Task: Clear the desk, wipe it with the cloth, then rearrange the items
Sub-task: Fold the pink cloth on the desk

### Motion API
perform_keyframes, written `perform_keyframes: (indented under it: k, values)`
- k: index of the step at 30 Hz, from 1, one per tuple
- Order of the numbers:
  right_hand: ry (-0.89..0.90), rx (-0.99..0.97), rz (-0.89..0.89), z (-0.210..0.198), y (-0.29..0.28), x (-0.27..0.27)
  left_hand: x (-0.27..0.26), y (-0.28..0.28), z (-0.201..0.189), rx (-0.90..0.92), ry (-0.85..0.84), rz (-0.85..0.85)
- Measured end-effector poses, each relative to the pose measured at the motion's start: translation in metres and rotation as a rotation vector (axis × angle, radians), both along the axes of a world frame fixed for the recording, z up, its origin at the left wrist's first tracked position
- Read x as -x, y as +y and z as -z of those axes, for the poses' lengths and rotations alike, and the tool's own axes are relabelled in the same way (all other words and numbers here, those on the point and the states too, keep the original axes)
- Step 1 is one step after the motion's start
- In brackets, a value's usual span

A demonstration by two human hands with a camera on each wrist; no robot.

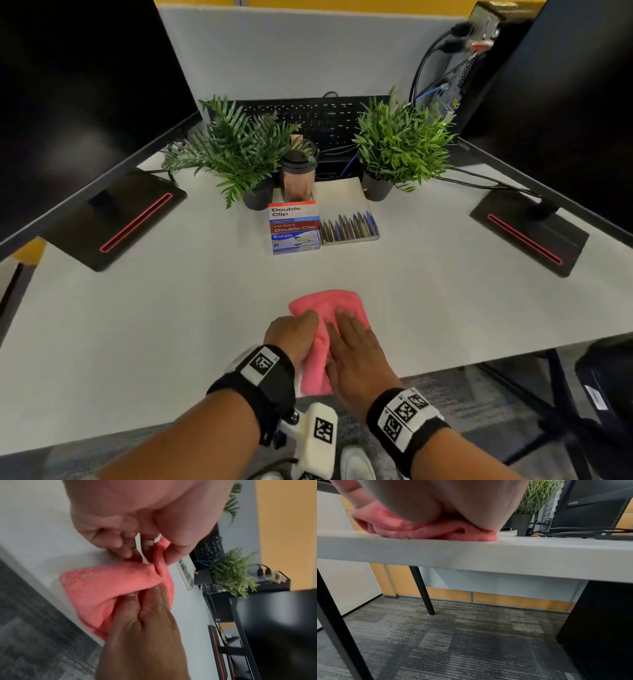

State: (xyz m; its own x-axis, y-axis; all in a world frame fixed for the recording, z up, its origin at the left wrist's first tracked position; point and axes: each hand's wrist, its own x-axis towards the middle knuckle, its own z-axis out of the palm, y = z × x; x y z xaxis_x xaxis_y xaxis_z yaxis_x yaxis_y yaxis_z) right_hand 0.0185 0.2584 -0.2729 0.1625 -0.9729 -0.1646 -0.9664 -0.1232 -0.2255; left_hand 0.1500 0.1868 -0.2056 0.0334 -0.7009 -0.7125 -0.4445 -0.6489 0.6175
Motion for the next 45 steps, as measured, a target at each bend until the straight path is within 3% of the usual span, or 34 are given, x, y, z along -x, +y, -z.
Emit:
perform_keyframes:
  k: [6, 10, 14, 16, 17, 19, 21, 24, 28, 30, 32, 35, 41, 45]
  values:
    - [0.007, 0.011, 0.048, -0.006, 0.001, -0.005, -0.003, -0.005, -0.006, 0.187, -0.051, 0.132]
    - [0.027, 0.004, 0.028, -0.008, 0.001, -0.001, -0.016, -0.006, -0.004, 0.165, 0.003, 0.187]
    - [0.01, -0.008, -0.003, -0.017, 0.001, -0.001, -0.048, -0.011, 0.001, 0.334, -0.319, 0.087]
    - [-0.051, -0.049, 0.019, -0.021, -0.005, -0.002, -0.057, -0.003, -0.001, 0.501, -0.423, 0.093]
    - [-0.071, -0.025, 0.032, -0.024, -0.009, -0.003, -0.054, 0.003, -0.001, 0.619, -0.419, 0.157]
    - [-0.11, 0.034, 0.039, -0.027, -0.016, -0.008, -0.036, 0.02, 0.001, 0.766, -0.414, 0.462]
    - [-0.082, 0.029, -0.002, -0.026, -0.02, -0.013, -0.023, 0.035, 0.013, 0.657, -0.523, 0.796]
    - [0.049, -0.042, -0.031, -0.025, -0.02, -0.007, -0.028, 0.033, 0.023, 0.464, -0.725, 0.995]
    - [0.142, -0.089, 0.117, -0.022, -0.006, 0.013, -0.04, 0.02, 0.01, 0.419, -0.809, 0.946]
    - [0.159, -0.095, 0.227, -0.025, -0.001, 0.017, -0.039, 0.012, 0.007, 0.484, -0.82, 0.973]
    - [0.15, -0.047, 0.283, -0.031, 0.001, 0.011, -0.035, 0.009, 0.007, 0.582, -0.705, 1.022]
    - [0.069, -0.004, 0.16, -0.03, 0.01, -0.005, -0.032, 0.003, 0.017, 0.762, -0.516, 1.118]
    - [-0.142, -0.072, 0.458, -0.046, 0.034, -0.016, -0.015, -0.011, 0.009, 0.638, -0.572, 0.985]
    - [-0.263, -0.137, 0.709, -0.05, 0.016, -0.01, -0.003, -0.023, 0.01, 0.516, -0.66, 0.958]
